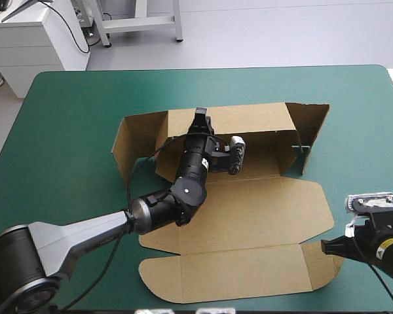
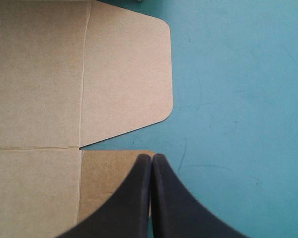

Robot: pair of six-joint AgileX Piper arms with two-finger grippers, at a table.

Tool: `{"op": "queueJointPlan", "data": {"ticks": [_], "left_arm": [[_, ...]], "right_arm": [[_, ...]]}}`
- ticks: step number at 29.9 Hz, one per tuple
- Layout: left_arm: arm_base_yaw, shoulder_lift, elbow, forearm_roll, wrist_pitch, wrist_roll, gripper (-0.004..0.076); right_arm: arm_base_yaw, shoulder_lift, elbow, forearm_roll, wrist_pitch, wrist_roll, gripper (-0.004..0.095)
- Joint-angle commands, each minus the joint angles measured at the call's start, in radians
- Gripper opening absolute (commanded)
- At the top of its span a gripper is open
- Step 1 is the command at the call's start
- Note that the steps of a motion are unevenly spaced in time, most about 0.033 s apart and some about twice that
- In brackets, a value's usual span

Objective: Fold the box

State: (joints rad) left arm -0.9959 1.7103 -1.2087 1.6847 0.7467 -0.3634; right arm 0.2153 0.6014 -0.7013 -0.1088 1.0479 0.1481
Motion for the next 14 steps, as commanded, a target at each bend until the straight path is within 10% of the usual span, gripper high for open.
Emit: {"op": "queueJointPlan", "data": {"ticks": [1, 14], "left_arm": [[0.009, -0.020, -0.023, 0.102, 0.060, -0.011, -0.0008], [0.009, -0.013, -0.023, 0.102, 0.069, -0.011, -0.0008]], "right_arm": [[-0.005, 0.062, -0.094, -0.016, -0.059, 0.001, -0.0016], [-0.005, 0.532, -0.621, -0.105, -0.051, -0.107, -0.0021]]}}
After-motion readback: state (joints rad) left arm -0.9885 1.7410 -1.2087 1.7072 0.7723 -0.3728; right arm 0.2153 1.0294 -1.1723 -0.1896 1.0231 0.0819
